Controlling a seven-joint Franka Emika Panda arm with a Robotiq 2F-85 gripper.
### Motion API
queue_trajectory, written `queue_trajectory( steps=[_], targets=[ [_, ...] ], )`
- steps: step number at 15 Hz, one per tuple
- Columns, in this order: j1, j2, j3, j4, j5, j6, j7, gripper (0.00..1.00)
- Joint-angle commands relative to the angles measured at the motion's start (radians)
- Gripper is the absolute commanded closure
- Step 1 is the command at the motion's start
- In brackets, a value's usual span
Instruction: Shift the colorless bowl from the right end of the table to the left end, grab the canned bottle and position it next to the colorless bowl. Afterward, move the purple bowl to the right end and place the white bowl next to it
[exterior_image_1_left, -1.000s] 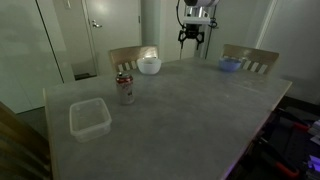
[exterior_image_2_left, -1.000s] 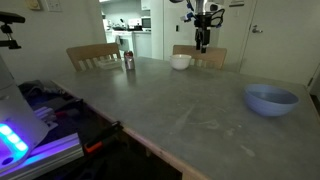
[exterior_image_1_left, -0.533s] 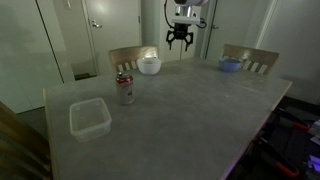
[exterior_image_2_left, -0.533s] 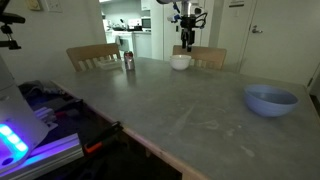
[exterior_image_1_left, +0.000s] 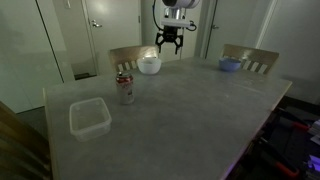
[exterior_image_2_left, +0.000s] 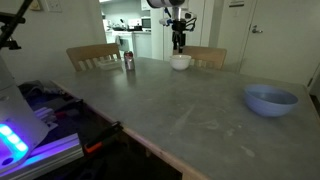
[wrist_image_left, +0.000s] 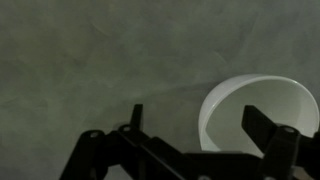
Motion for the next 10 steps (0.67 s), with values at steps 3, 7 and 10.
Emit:
queue_trajectory(
  steps=[3,7,10],
  targets=[
    [0.011,0.131,-0.001,0.156,-0.013,-0.015,-0.008,0.0],
    [0.014,0.197,-0.004,0.231,-0.015,-0.026,-0.007,0.0],
    [0.008,0.233,-0.007,0.262,-0.013,-0.032,-0.006,0.0]
  ],
)
